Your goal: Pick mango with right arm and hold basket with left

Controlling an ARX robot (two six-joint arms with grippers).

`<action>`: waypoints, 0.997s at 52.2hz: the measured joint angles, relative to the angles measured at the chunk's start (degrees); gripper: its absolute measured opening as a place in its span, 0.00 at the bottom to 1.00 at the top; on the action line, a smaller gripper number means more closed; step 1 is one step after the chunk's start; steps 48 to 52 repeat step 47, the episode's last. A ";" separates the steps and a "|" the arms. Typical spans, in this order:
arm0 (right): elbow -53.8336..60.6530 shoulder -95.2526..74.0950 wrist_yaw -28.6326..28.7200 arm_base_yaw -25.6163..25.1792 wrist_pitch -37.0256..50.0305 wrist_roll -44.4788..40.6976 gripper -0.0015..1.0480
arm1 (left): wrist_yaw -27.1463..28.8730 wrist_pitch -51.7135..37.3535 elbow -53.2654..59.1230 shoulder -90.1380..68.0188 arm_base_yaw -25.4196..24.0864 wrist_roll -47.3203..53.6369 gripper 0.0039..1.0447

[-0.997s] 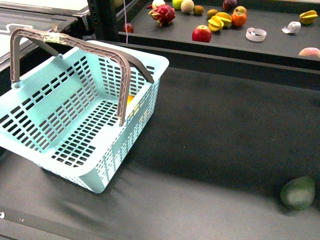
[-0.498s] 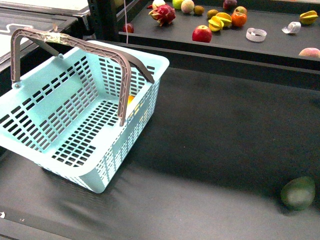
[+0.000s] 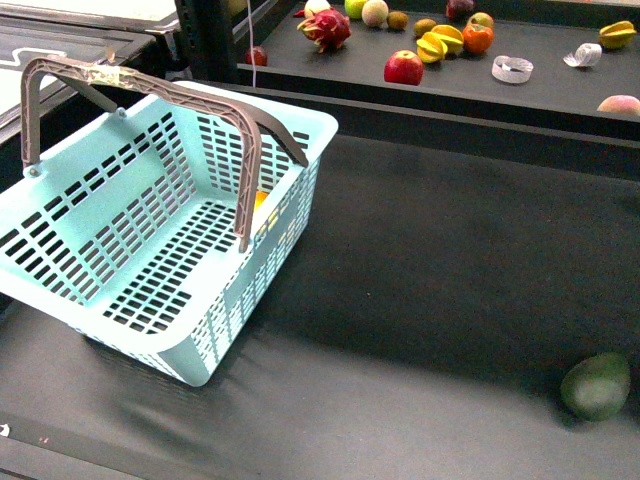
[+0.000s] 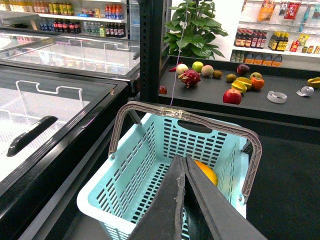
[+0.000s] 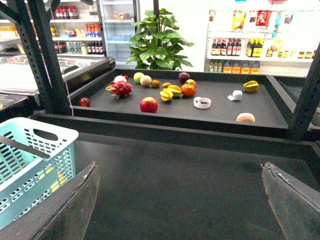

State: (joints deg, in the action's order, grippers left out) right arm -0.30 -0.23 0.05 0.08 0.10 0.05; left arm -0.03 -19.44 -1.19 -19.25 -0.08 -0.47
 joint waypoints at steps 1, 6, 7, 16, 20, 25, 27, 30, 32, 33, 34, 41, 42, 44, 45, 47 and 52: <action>0.00 0.00 0.00 0.00 0.00 0.00 0.92 | 0.00 0.44 0.00 0.46 0.00 0.00 0.04; 0.00 0.00 0.00 0.00 0.00 0.00 0.92 | 0.02 2.56 0.00 2.60 0.00 0.02 0.04; 0.00 0.00 0.00 0.00 0.00 0.00 0.92 | 0.02 2.97 0.00 2.99 0.00 0.00 0.04; 0.00 0.00 0.00 0.00 0.00 0.00 0.92 | 0.00 6.08 0.00 6.10 0.00 0.00 0.04; 0.00 0.00 0.00 0.00 0.00 0.00 0.92 | 0.02 7.28 0.00 7.32 0.00 0.00 0.04; 0.00 0.00 0.02 0.00 0.00 0.00 0.92 | 0.00 8.68 0.00 8.70 0.00 0.00 0.04; 0.00 0.00 0.00 0.00 0.00 0.00 0.92 | 0.00 9.18 0.00 9.18 0.00 0.02 0.04; 0.00 0.00 0.02 0.00 0.00 0.00 0.92 | 0.02 14.14 -0.02 12.90 0.00 0.02 0.04; 0.00 0.00 0.00 0.00 0.00 0.00 0.92 | -0.02 17.64 -0.02 15.69 0.00 0.02 0.04; 0.00 -0.02 -0.02 0.00 0.00 0.00 0.92 | 0.02 18.67 -0.02 17.22 0.00 0.02 0.04; 0.00 -0.02 0.00 0.00 0.00 0.00 0.92 | 0.00 18.97 -0.02 18.34 0.00 0.02 0.04; 0.00 0.00 0.00 0.00 0.00 0.00 0.92 | 0.02 19.30 -0.02 18.93 0.00 0.02 0.04; 0.00 0.00 0.00 0.00 0.00 0.00 0.92 | 0.00 19.30 -0.02 18.93 0.00 0.02 0.04; 0.00 0.00 0.00 0.00 0.00 0.00 0.92 | 0.02 19.30 -0.02 18.95 0.00 0.02 0.04; 0.00 0.00 0.00 0.00 0.00 0.00 0.92 | 0.00 19.30 -0.02 18.95 0.00 0.02 0.04; 0.00 0.00 0.00 0.00 0.00 0.00 0.92 | 0.00 19.30 0.00 18.97 0.00 0.02 0.04; 0.00 0.00 0.00 0.00 0.00 0.00 0.92 | 0.00 19.30 0.00 18.97 0.00 0.02 0.04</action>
